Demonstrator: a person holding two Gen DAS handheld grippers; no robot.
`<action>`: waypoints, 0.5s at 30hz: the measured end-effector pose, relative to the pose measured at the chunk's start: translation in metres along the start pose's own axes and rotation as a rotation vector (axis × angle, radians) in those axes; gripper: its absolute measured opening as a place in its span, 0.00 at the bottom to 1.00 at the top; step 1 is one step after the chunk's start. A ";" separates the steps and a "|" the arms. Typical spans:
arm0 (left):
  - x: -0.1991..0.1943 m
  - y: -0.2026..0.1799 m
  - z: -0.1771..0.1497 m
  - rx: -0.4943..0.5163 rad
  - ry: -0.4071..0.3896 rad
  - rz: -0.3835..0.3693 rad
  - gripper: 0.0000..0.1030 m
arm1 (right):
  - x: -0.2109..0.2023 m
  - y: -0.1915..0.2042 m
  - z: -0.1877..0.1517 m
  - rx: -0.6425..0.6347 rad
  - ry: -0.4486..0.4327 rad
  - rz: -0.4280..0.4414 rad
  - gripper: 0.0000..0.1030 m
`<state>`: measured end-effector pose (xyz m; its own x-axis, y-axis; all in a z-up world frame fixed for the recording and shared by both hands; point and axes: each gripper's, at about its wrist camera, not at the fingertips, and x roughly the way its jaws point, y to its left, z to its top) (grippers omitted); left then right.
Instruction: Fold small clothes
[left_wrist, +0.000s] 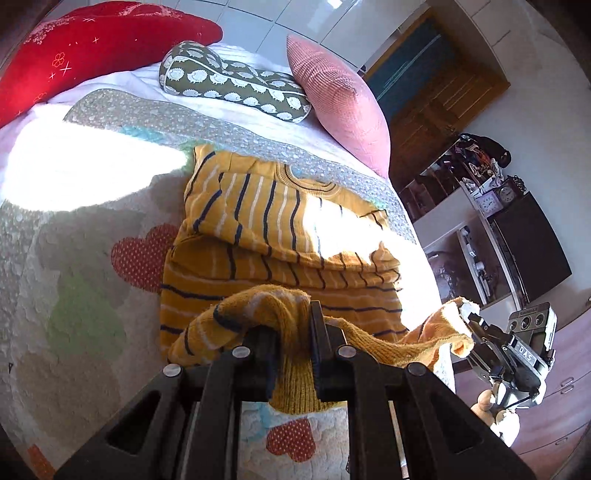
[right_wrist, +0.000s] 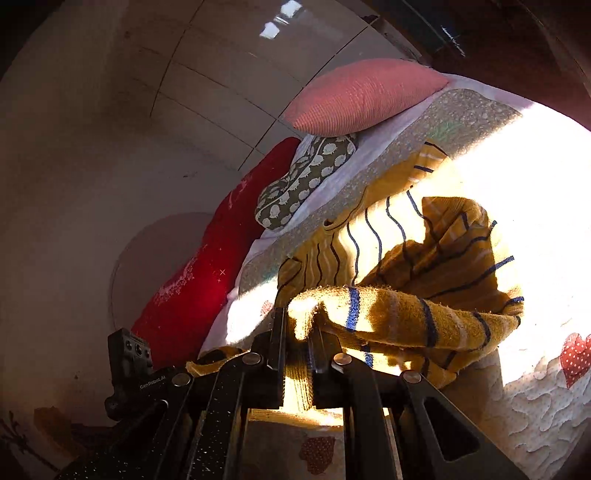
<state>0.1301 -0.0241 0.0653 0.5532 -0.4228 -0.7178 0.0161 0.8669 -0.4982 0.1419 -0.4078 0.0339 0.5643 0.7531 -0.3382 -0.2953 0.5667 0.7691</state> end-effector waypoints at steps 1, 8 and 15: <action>0.007 0.001 0.010 0.000 0.000 0.009 0.13 | 0.009 -0.002 0.010 0.005 0.001 -0.008 0.09; 0.069 0.018 0.074 -0.034 0.052 0.052 0.13 | 0.071 -0.033 0.066 0.062 0.027 -0.091 0.09; 0.127 0.039 0.115 -0.079 0.103 0.091 0.11 | 0.120 -0.077 0.107 0.166 0.028 -0.116 0.09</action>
<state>0.2969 -0.0135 0.0114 0.4612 -0.3722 -0.8055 -0.0978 0.8810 -0.4630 0.3144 -0.3969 -0.0078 0.5645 0.6965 -0.4429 -0.0970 0.5889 0.8024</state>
